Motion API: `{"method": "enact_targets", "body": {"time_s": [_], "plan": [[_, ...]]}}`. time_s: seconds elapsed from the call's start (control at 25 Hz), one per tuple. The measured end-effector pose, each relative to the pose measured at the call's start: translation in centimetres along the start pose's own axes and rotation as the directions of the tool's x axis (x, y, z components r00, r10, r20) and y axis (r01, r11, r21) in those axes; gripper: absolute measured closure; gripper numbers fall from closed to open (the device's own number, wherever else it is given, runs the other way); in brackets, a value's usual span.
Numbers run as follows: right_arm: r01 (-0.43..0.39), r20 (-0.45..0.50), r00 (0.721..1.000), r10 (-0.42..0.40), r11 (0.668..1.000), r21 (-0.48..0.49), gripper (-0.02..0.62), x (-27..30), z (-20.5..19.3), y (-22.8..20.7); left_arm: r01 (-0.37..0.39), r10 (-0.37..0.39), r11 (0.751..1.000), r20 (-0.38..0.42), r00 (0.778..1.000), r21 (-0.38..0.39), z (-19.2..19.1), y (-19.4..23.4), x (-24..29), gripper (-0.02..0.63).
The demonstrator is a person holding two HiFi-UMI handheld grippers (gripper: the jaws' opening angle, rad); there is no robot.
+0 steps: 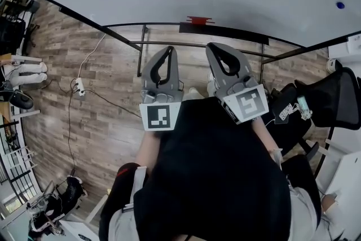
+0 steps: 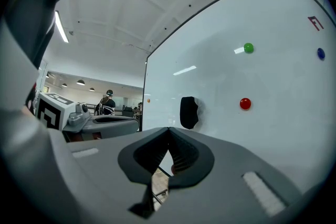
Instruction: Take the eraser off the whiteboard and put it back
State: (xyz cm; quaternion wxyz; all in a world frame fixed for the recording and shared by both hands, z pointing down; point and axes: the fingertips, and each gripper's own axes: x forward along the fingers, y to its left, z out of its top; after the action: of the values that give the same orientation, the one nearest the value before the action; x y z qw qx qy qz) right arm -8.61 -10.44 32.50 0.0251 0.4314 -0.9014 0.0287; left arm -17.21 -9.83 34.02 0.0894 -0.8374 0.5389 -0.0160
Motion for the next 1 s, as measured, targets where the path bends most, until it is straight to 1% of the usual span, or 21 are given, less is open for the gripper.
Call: {"method": "enact_targets", "body": {"time_s": [0.08, 0.16, 0.4, 0.48, 0.64, 0.72, 0.8, 0.88, 0.92, 1.0], "plan": [[-0.001, 0.011, 1.0, 0.001, 1.0, -0.006, 0.594, 0.0, -0.1, 0.0, 0.001, -0.001, 1.0, -0.005, 1.0, -0.003, -0.2, -0.1, 0.0, 0.603], [0.014, -0.016, 1.0, -0.014, 1.0, -0.007, 0.594, 0.1, 0.2, -0.1, 0.001, -0.001, 1.0, -0.01, 1.0, -0.008, -0.2, -0.1, -0.1, 0.603], [-0.003, 0.011, 1.0, 0.003, 1.0, -0.008, 0.595, -0.2, -1.5, 0.2, 0.005, -0.005, 1.0, 0.002, 1.0, -0.009, -0.1, -0.2, 0.1, 0.603], [-0.003, 0.012, 1.0, 0.004, 1.0, -0.01, 0.595, 0.1, -0.9, 0.3, 0.007, -0.007, 1.0, 0.001, 1.0, -0.006, -0.3, -0.2, 0.0, 0.603], [-0.009, 0.021, 1.0, 0.009, 1.0, -0.026, 0.595, 1.0, 1.6, 0.7, 0.006, -0.006, 1.0, -0.008, 1.0, 0.006, -0.6, 0.1, -0.3, 0.603], [-0.014, 0.023, 1.0, 0.015, 1.0, -0.026, 0.595, 1.0, 1.5, 0.9, -0.001, 0.001, 1.0, -0.009, 1.0, 0.0, -0.7, 0.3, -0.4, 0.603], [-0.012, 0.007, 1.0, 0.012, 1.0, -0.026, 0.595, 1.2, 1.5, 0.9, -0.011, 0.01, 1.0, -0.012, 1.0, -0.009, -0.8, 0.5, -0.5, 0.603], [-0.009, -0.029, 1.0, 0.008, 1.0, -0.025, 0.595, 1.1, 0.7, 0.9, -0.015, 0.015, 1.0, -0.015, 1.0, -0.011, -0.8, 0.7, -0.6, 0.603], [-0.019, -0.016, 1.0, 0.019, 0.999, -0.026, 0.595, 1.0, 0.3, 1.0, -0.017, 0.017, 1.0, -0.016, 1.0, -0.011, -0.9, 0.8, -0.6, 0.603], [-0.048, 0.059, 0.997, 0.05, 0.998, -0.034, 0.595, 1.1, 0.4, 1.6, -0.018, 0.018, 1.0, -0.019, 1.0, -0.006, -1.0, 0.8, -0.8, 0.603]]}}
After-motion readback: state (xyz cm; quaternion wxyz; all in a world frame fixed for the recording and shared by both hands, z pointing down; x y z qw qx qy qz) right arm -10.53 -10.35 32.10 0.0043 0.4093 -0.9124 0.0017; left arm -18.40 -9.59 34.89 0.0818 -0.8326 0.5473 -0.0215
